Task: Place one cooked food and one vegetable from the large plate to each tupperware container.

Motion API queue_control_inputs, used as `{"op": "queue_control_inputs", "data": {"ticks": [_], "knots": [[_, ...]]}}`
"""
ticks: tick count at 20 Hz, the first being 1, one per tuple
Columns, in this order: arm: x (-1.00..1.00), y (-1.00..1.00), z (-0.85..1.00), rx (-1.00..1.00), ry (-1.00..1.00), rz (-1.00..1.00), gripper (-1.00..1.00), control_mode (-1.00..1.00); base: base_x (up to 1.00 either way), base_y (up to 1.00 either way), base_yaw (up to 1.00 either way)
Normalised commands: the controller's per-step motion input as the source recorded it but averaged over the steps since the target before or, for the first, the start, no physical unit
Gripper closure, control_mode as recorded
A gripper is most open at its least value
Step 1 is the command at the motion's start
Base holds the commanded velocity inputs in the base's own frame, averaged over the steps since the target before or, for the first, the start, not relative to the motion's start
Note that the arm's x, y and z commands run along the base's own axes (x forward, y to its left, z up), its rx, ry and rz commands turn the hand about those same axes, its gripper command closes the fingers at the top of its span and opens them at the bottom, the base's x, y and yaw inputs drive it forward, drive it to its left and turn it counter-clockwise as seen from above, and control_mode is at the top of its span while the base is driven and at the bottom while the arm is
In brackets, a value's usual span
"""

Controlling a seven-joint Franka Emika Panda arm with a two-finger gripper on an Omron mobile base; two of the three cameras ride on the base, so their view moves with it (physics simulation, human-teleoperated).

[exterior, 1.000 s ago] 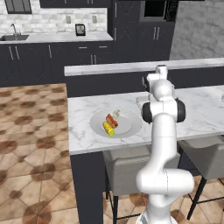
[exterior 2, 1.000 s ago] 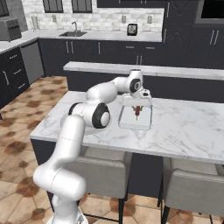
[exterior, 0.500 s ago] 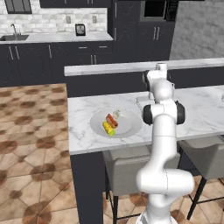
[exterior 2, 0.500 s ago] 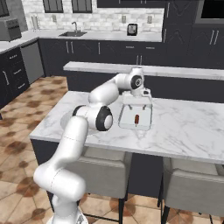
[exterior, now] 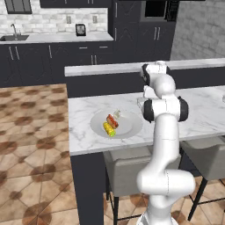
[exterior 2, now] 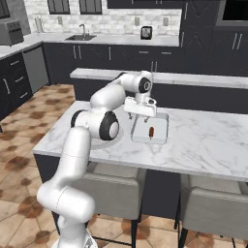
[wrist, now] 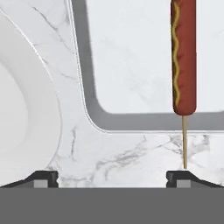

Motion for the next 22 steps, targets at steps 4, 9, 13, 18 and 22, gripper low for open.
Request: {"op": "queue_control_inputs", "data": {"ticks": [4,9,13,18,22], "knots": [[-0.01,1.00,0.03,-0.10,-0.67,-0.01,-1.00,-1.00,0.00,0.00,0.00],[0.13,1.00,-0.05,-0.18,-0.42,0.04,-1.00,-1.00,0.00,0.00,0.00],[0.14,1.00,-0.15,-0.15,-0.10,0.02,-1.00,-1.00,0.00,0.00,0.00],[0.48,0.47,0.00,0.02,0.12,-0.08,-1.00,-1.00,0.00,0.00,0.00],[0.28,0.07,0.00,0.07,0.12,0.04,-1.00,-1.00,0.00,0.00,0.00]]}}
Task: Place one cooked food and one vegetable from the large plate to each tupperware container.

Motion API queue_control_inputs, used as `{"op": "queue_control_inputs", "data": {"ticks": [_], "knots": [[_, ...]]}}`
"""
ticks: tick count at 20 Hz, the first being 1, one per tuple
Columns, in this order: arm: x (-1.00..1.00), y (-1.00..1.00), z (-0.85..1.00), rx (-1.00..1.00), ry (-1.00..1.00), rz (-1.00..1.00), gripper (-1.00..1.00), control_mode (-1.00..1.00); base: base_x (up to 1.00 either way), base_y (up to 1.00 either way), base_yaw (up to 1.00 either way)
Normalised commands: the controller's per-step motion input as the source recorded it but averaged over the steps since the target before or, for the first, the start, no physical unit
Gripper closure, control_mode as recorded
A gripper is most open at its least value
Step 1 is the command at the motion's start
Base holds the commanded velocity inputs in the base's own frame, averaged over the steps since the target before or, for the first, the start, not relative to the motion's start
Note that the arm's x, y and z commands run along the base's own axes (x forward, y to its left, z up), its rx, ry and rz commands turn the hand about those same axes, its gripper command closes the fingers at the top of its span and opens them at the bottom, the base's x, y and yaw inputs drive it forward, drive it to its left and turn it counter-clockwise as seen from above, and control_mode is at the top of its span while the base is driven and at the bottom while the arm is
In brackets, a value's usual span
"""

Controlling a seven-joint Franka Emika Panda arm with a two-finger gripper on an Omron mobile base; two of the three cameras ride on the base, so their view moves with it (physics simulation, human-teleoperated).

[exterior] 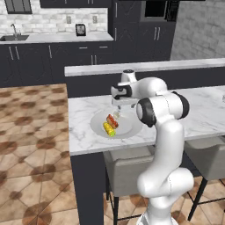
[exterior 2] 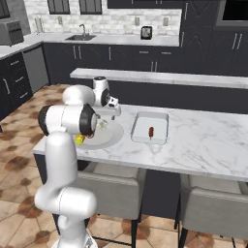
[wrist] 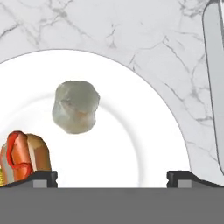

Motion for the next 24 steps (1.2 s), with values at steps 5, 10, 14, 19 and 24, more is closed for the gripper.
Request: {"op": "queue_control_inputs", "data": {"ticks": [5,10,14,19,24], "knots": [[0.52,0.11,-0.10,0.05,0.14,0.16,-1.00,-1.00,0.00,0.00,0.00],[0.39,0.51,-0.49,0.00,0.00,0.16,-1.00,-1.00,0.00,0.00,0.00],[0.31,0.00,-0.26,0.00,0.01,0.04,-1.00,-1.00,0.00,0.00,0.00],[0.00,-0.08,-0.28,0.00,0.06,0.00,-1.00,-1.00,0.00,0.00,0.00],[-0.07,0.00,-0.15,0.00,0.11,0.00,-1.00,-1.00,0.00,0.00,0.00]]}}
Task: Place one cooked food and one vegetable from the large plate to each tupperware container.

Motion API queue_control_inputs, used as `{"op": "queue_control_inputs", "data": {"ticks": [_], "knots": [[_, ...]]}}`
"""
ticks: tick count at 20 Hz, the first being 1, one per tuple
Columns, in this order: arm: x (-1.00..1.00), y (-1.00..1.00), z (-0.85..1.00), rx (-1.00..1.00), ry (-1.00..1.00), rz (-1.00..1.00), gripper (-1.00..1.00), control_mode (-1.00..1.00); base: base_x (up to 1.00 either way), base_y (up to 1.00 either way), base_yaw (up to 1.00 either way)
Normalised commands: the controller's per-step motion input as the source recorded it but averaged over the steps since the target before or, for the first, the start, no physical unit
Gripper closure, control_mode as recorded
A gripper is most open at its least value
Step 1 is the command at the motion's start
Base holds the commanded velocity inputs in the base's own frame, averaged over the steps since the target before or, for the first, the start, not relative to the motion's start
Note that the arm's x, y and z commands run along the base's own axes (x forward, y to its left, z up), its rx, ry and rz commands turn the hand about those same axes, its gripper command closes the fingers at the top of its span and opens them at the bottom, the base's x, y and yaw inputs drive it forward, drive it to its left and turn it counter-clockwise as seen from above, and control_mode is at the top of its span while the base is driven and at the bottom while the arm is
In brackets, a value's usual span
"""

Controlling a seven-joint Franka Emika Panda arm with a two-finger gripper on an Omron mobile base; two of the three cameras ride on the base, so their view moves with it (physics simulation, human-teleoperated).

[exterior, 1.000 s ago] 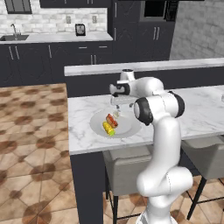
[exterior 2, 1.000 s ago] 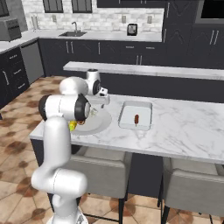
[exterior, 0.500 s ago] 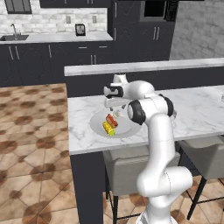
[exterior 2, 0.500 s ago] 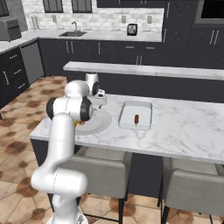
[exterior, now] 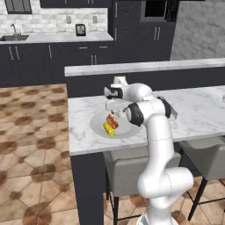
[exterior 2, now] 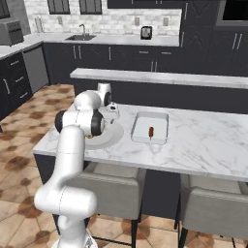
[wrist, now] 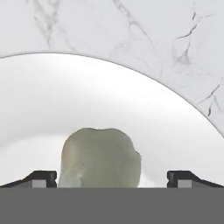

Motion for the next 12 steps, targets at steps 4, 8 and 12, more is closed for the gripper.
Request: {"op": "queue_control_inputs", "data": {"ticks": [4,8,12], "knots": [[-0.34,0.00,0.00,0.00,0.12,-0.04,-1.00,-1.00,0.00,0.00,0.00],[-0.26,0.02,0.00,0.00,0.11,-0.05,-1.00,-1.00,0.00,0.00,0.00],[0.08,0.09,0.00,0.00,0.02,0.00,-1.00,-1.00,0.00,0.00,0.00]]}}
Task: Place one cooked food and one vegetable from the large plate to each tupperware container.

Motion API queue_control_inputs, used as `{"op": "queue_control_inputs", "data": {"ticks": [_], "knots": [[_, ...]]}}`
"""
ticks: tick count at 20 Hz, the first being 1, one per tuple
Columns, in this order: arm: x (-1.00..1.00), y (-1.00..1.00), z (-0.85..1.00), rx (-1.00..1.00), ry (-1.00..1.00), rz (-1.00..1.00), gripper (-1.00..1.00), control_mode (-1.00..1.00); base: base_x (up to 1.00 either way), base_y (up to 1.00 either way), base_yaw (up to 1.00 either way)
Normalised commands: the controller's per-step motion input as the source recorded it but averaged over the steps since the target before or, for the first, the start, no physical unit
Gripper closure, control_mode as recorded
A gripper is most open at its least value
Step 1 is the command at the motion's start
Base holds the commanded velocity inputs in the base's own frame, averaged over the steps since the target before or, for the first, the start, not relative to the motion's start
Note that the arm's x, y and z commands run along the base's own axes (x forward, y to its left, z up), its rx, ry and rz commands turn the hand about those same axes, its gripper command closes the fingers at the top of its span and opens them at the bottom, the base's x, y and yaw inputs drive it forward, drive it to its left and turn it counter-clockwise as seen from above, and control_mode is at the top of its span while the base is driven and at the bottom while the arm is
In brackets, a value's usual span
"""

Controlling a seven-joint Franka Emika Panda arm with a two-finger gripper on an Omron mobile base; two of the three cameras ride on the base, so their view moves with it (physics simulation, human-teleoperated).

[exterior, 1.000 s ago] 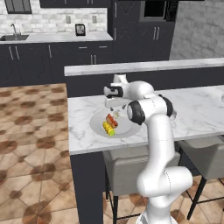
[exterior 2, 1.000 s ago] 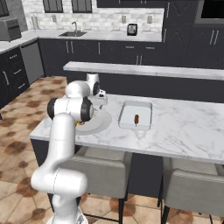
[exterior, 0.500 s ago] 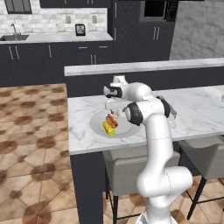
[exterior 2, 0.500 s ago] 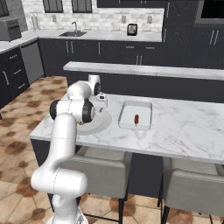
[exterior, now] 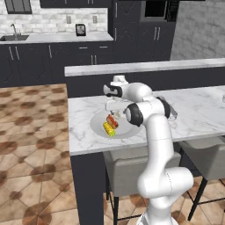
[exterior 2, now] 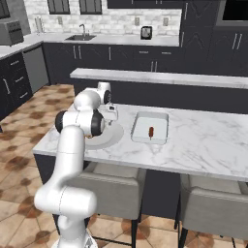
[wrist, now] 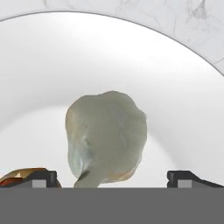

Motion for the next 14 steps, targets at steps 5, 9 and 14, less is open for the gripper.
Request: {"op": "queue_control_inputs", "data": {"ticks": [5,9,14], "knots": [[0.09,0.03,-0.06,0.00,0.00,0.00,-1.00,-1.00,0.00,0.00,0.00],[0.00,0.01,-0.32,0.00,0.00,0.00,-1.00,-1.00,0.00,0.00,0.00],[0.00,0.00,-0.19,0.00,-0.03,0.00,-1.00,-1.00,0.00,0.00,0.00]]}}
